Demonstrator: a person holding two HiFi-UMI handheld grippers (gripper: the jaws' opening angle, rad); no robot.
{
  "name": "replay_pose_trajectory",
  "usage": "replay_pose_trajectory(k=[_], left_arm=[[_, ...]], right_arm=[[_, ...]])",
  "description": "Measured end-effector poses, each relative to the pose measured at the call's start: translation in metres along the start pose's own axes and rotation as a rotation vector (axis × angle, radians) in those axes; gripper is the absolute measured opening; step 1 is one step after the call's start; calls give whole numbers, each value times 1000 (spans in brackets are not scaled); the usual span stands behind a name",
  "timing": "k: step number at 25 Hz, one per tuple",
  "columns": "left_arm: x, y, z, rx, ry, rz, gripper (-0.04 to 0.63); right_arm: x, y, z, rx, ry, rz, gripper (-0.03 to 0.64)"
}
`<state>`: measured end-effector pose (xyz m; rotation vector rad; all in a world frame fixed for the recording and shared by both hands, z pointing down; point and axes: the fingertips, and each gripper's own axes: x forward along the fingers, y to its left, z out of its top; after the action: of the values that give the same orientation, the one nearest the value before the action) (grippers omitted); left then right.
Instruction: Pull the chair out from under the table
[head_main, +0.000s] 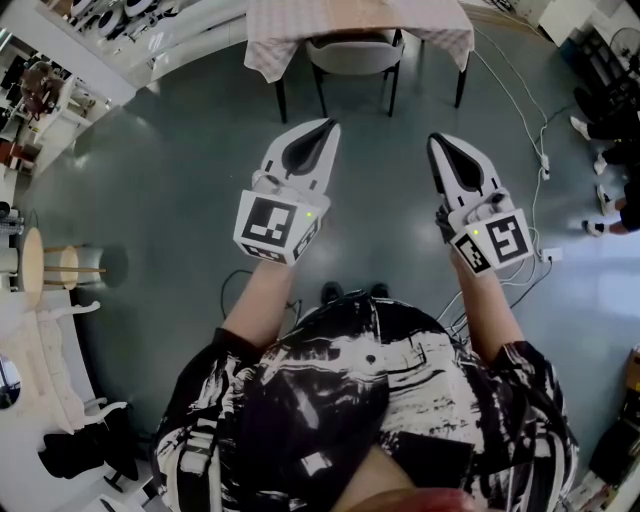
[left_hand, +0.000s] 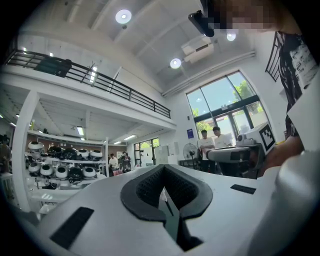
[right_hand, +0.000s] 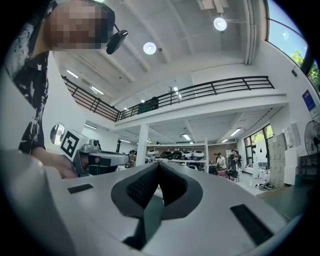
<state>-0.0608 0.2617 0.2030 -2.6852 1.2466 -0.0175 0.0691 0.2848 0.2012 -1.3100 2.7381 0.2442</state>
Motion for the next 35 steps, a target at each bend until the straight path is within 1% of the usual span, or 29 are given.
replay_pose_trajectory(k=[3,4,6,7,8,9,10,11,12,15,22,28,33,35], left_arm=[[-3,-1,1,3,-3,-4,2],[-3,-3,2,5,-9,-16,2],[-3,-9,6,-2,-35,-69,2],[-2,-13,9,-16,-55,-101,52],[-1,-16,13,-35,-79,-127,253],[1,-17,17,-53,-99,-145,451],[2,-17,19,-61,-109,-155,510],[3,-16,19,-58,-111,-159,528],[2,-14,19,-49,-108,-159,540],[-4,-10,17,-33,-106,-160,558],[-11,4,13,-29,-99,-168,558],[-24,22,7,-20,-95,-170,558],[-29,41,2,-2,-87,-181,558],[-32,48,0,4,-85,-185,558]], right_arm=[[-2,2,1,4,-6,8,-2],[-2,2,2,11,-16,16,-2],[-3,3,6,34,-51,31,-2],[-3,1,10,50,-80,30,26],[-4,-1,16,70,-120,24,263],[-5,-5,22,87,-161,17,441],[-6,-7,28,92,-193,14,501],[-7,-8,31,84,-211,18,541],[-8,-7,33,69,-219,27,563],[-11,-5,34,38,-216,54,575],[-9,-3,27,16,-192,87,575],[7,14,17,-7,-158,93,574],[24,23,2,-60,-84,86,574],[27,25,0,-63,-73,75,574]])
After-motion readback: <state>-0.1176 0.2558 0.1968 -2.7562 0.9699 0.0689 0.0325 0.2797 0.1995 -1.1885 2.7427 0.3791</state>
